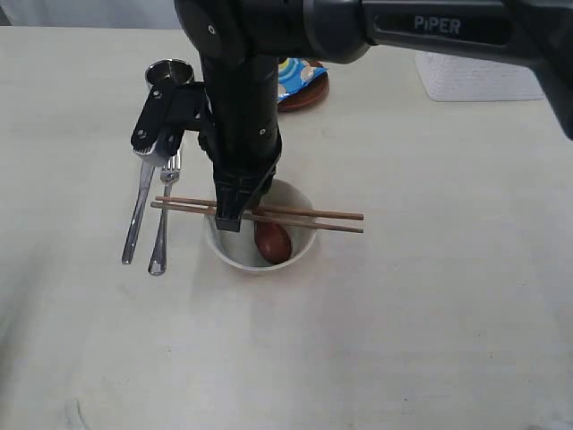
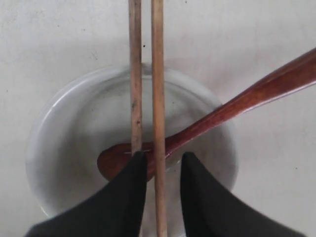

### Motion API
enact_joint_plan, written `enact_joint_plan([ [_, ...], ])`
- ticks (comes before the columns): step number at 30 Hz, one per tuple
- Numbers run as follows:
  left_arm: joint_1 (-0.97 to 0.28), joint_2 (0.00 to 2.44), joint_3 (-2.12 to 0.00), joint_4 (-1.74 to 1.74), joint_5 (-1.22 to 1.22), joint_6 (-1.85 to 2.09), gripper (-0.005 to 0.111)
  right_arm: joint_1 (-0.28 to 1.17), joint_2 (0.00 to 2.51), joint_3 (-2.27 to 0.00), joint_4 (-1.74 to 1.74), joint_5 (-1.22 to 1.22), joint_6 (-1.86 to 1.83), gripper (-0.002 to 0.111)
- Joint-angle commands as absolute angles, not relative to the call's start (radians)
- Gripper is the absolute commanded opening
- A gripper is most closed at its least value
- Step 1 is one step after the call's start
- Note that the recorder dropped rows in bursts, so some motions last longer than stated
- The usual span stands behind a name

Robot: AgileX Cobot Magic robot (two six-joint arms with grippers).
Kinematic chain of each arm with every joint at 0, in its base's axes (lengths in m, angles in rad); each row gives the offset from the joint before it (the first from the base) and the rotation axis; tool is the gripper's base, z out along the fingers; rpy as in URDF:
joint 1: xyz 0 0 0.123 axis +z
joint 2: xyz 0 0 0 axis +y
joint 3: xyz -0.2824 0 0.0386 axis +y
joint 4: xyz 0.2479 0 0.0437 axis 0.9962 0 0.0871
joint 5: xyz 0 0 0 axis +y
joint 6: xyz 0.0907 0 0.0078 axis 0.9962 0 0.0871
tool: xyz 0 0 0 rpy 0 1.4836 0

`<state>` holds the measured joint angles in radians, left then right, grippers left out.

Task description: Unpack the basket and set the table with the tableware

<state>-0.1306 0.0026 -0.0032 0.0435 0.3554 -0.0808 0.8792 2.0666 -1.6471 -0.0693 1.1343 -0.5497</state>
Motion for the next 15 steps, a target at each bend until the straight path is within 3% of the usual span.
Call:
enact_joint_plan([
  [1,-0.129,0.000,0.000,0.052,0.345,-0.085,0.000,0.877,2.026,-1.651,-0.080,1.149,-0.505,0.025],
  [10,-0.129,0.000,0.000,0.052,0.345,-0.085,0.000,0.871,1.977,-1.649,-0.078,1.221,-0.409,0.025],
  [15,-0.129,0.000,0.000,0.052,0.345,-0.085,0.000,0.795,1.979,-1.627,-0.078,1.221,-0.385,0.025],
])
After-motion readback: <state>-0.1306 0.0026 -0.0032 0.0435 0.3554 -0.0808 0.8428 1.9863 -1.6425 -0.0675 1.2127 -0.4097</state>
